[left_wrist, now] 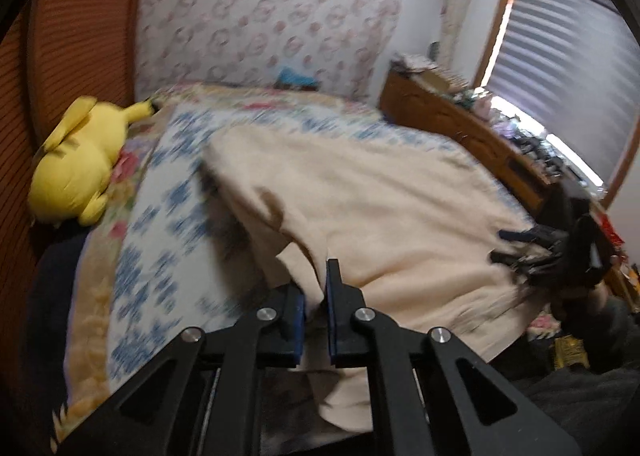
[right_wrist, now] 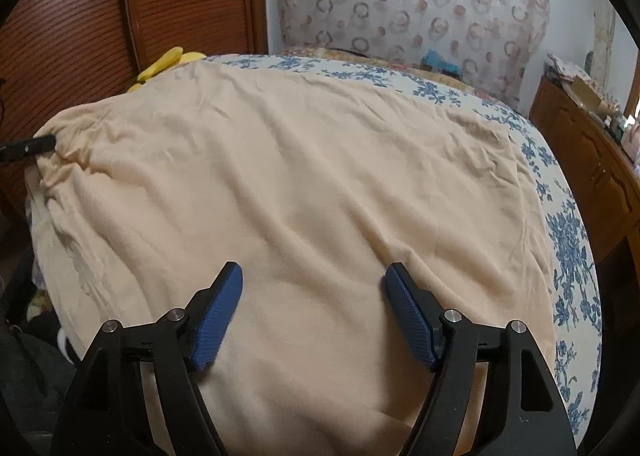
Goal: Fold small clothes
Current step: 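Grasp the shirt edge with the left gripper and lift it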
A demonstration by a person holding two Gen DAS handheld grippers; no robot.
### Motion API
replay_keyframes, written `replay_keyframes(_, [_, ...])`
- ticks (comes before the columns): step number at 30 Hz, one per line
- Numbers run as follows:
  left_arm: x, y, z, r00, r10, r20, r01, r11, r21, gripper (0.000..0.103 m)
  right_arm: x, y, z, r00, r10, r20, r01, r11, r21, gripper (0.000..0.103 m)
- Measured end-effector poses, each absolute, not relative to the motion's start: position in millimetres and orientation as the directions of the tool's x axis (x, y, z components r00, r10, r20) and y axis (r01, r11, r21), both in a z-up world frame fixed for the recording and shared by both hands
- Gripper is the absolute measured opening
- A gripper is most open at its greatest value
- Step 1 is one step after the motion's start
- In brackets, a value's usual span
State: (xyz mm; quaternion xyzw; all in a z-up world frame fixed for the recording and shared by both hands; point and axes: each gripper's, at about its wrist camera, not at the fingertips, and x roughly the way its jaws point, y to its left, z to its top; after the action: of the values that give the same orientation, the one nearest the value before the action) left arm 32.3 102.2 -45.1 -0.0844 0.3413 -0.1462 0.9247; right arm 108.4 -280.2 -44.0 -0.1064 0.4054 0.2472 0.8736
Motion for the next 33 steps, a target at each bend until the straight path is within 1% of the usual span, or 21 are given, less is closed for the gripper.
replay_keyframes(5, [52.8,63.4,-16.5,0.715,-0.4,-0.573,0.317,0.916,-0.244,0.005,102.1,-304.0,-30.7,0.56,0.37,-0.741,-0.492,0.869,0.061,0.074])
replay_keyframes(11, [74.0,19.6,-0.6,0.687,-0.449,-0.571,0.409,0.889,-0.206,0.005,97.3,-335.3,-23.0,0.583,0.351,-0.733,-0.445,0.893,0.074,0.074])
replay_keyframes(18, [87.9,-35.0,20.5,0.631,-0.529,-0.567,0.523,0.83,-0.193,0.005,87.2,-370.0,-15.5,0.608,0.362,-0.707,-0.401,0.908,0.12,0.074])
replay_keyframes(28, [96.0,-143.0,56.8,0.53,-0.637,-0.559,0.689,0.708,-0.154,0.005,64.4,-418.9,7.7,0.687,0.287,-0.668,-0.326,0.943,0.07,0.074])
replay_keyframes(33, [91.8,-190.8,69.9,0.489,-0.669,-0.56,0.745,0.654,-0.13,0.005,56.7,-449.4,16.4,0.72,0.231,-0.654,-0.263,0.963,0.052,0.074])
